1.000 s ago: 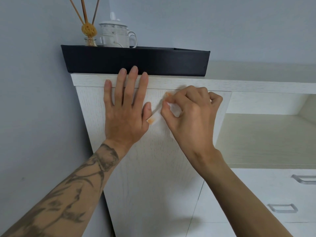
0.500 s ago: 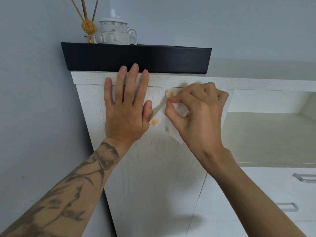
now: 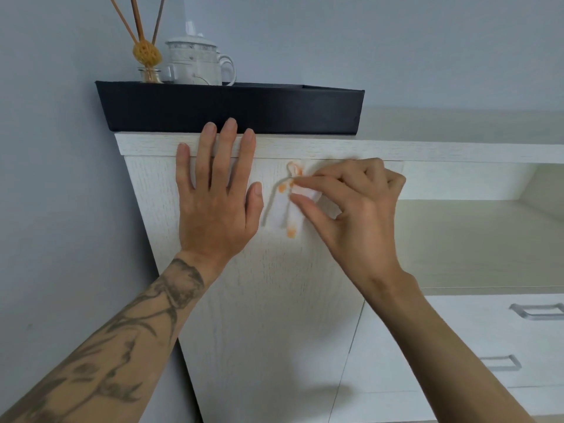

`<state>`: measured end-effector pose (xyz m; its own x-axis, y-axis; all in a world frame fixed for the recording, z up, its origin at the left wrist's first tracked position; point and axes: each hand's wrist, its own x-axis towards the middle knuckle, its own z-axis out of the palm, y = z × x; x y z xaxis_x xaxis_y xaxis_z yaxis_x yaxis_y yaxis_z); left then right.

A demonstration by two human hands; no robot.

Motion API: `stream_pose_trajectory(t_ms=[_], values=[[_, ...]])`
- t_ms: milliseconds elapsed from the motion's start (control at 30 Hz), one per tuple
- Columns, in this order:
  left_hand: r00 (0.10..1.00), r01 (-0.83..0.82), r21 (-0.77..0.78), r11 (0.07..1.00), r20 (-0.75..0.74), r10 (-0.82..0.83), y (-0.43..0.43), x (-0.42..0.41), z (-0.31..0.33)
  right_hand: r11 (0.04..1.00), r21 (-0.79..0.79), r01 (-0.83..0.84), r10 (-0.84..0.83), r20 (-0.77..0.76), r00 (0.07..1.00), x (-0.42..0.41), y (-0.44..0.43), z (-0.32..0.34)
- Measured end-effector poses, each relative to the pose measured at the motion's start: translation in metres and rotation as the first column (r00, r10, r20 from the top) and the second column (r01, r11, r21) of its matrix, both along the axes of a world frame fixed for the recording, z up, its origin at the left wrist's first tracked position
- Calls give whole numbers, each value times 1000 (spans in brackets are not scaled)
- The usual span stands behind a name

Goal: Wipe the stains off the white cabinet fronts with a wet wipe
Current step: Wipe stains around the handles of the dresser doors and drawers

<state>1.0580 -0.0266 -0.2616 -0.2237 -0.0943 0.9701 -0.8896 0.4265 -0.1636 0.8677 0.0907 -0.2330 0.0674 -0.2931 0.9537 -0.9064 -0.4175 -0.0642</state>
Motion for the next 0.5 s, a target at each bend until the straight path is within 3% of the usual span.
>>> stream_pose_trajectory(t_ms=[167,367,500], values=[[1000,1,-3,1000,0,-1,-1,-1,-1,995,-92,-35,33,-16,999,-35,5,-6],[1000,-2,-7,1000,-2,2,-1,-1,-1,992,-96,76,-73,29,997,-66,19,-8],[1000,4,-13,1000,-4,-4,0,-2,0,993,-102,61,-53,73,996,-54,20,-6]])
